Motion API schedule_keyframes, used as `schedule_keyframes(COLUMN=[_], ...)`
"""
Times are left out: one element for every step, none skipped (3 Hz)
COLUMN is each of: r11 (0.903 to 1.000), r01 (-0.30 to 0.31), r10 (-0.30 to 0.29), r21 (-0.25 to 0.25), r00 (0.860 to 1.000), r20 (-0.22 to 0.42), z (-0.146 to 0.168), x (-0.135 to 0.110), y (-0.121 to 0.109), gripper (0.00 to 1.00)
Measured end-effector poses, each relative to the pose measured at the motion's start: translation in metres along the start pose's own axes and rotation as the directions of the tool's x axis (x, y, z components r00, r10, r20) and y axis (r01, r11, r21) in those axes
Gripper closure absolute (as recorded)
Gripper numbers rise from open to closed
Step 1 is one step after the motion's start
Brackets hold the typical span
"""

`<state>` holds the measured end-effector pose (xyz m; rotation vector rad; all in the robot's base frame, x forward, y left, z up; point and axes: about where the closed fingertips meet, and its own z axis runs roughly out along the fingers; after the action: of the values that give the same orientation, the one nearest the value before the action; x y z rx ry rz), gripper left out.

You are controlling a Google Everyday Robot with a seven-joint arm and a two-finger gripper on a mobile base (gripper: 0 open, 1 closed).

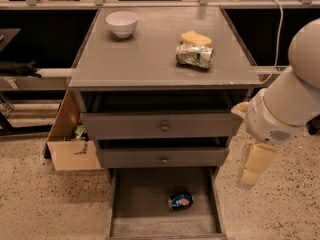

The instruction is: Pick pepsi can from bottom drawer and place on counter

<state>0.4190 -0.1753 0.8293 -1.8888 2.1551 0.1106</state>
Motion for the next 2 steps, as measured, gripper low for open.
schedule_keyframes(r11=[1.0000,0.9997], r01=[0.000,0.017], r10=[0.000,-0.017], r21=[-0.006,-0.018], r00=[1.000,1.000], r20=[-0.003,0.004], z=[0.004,0.022], x=[0.001,0.003], y=[0.003,0.004], gripper=[0.00,0.00])
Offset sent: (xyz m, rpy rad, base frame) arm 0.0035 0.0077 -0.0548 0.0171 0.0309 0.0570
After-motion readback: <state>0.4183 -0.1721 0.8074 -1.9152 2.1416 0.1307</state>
